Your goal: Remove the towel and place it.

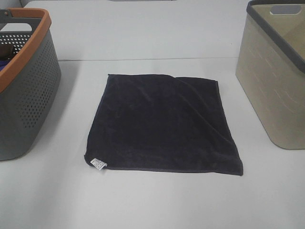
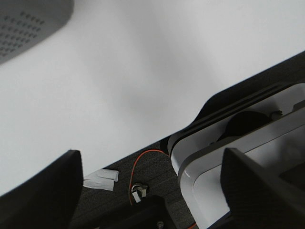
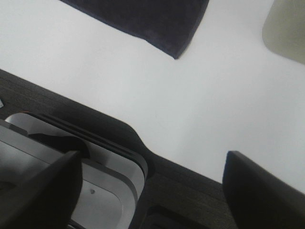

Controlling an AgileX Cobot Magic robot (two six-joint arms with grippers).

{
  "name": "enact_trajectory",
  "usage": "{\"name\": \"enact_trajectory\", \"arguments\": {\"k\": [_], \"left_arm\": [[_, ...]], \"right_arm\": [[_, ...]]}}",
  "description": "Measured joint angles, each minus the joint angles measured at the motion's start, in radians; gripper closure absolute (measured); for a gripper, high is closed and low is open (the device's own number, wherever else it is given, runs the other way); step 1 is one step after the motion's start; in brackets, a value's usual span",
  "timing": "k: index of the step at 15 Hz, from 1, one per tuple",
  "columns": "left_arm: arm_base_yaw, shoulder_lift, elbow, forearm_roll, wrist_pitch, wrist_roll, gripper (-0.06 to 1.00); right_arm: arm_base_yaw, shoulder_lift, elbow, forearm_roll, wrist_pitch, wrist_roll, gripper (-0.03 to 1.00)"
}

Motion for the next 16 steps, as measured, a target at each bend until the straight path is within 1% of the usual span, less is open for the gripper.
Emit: {"name": "enact_trajectory", "arguments": {"k": [2,4,7,9,11,12,16], "left_arm": [[0.0,-0.122,0.113,0.0,-0.031,0.007,0.19],[0.0,-0.239,0.194,-0.001,-0.088,0.045,0.19],[0.0,-0.383,0.265,-0.009,-0.143,0.132,0.19],[0.0,-0.454,0.31,-0.012,-0.156,0.167,0.19],[0.0,-0.484,0.314,-0.018,-0.16,0.178,0.19],[0.0,-0.484,0.314,-0.025,-0.16,0.178,0.19],[0.0,-0.487,0.314,-0.031,-0.163,0.179,0.19]], "right_arm": [[0.0,-0.095,0.092,-0.016,0.001,-0.01,0.2],[0.0,-0.191,0.166,-0.016,-0.003,-0.021,0.2],[0.0,-0.318,0.244,-0.012,-0.048,-0.021,0.2],[0.0,-0.404,0.273,-0.007,-0.065,-0.021,0.2],[0.0,-0.468,0.278,0.011,-0.09,-0.022,0.2],[0.0,-0.549,0.308,0.025,-0.132,-0.022,0.2],[0.0,-0.588,0.311,0.033,-0.148,-0.034,0.2]]}}
